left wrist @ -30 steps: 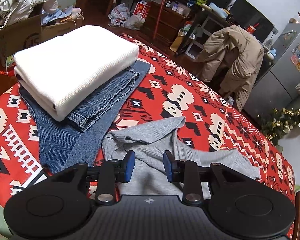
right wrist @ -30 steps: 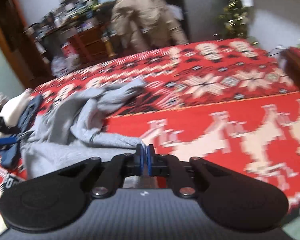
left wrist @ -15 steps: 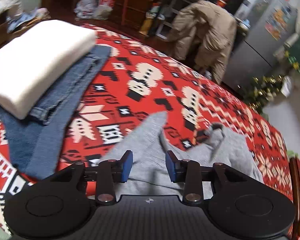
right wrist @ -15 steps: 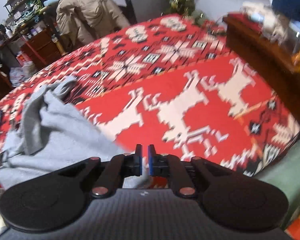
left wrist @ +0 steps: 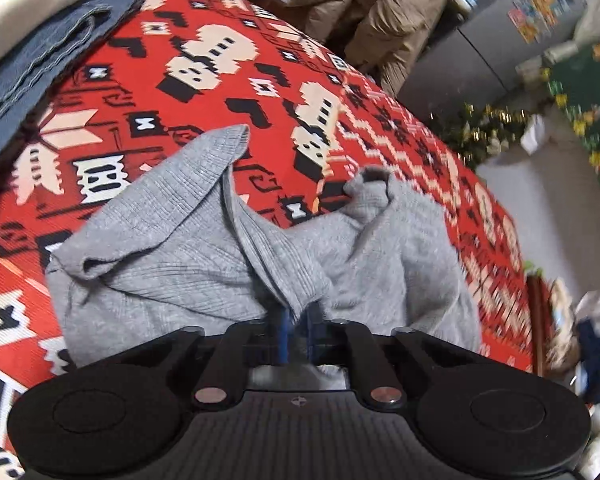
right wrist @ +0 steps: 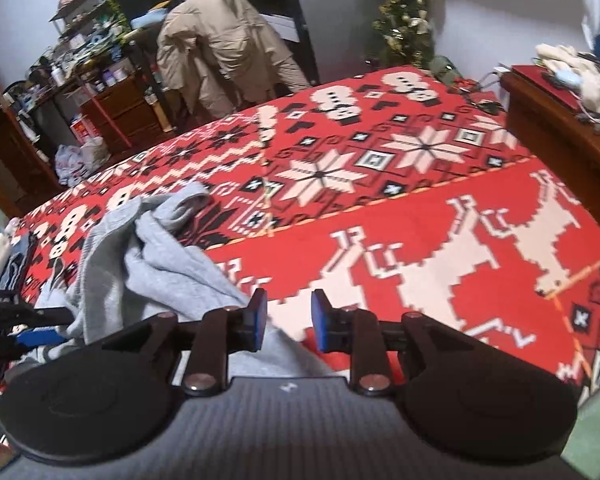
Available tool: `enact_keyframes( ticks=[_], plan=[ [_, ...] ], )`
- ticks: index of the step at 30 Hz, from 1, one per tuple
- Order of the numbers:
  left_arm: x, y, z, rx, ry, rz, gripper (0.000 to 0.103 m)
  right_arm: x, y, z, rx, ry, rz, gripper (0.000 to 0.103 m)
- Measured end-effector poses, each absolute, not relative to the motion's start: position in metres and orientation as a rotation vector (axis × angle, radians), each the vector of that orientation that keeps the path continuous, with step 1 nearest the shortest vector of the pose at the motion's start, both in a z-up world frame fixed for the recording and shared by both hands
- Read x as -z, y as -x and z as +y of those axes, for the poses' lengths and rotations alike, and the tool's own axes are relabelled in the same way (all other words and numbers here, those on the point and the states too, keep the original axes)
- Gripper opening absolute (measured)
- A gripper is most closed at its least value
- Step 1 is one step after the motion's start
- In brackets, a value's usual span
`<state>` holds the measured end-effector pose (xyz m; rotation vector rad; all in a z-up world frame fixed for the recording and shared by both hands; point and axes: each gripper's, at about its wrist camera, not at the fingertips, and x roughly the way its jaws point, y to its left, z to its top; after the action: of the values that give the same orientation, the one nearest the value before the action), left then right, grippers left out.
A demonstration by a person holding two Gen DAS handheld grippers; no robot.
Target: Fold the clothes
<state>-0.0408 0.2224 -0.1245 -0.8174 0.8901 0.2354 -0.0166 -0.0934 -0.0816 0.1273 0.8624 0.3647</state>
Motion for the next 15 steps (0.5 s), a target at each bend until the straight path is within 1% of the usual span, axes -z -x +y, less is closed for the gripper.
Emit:
enact_keyframes(
  ticks=[3,6,9,12,15],
  plan=[
    [0.114,0.045,0.234,-0.263,0.878,0.787,0.007,0.085,0.019,-0.084,-0.395,-0.096,0.852,0.026],
    [0.098,0.053,0.259,-0.316,0.962,0.627,0.007,0.087,0.021,-0.076,-0.418,-0.059,0.835,0.026],
    [0.088,0.059,0.287,-0.420,1.021,0.514,0.007,0.087,0.022,-0.072,-0.436,-0.036,0.815,0.026],
    [0.087,0.062,0.311,-0.514,1.054,0.473,0.007,0.089,0.023,-0.069,-0.442,-0.015,0.809,0.026],
    [0.091,0.062,0.323,-0.556,1.076,0.468,0.007,0.094,0.021,-0.066,-0.448,-0.005,0.813,0.026]
  ],
)
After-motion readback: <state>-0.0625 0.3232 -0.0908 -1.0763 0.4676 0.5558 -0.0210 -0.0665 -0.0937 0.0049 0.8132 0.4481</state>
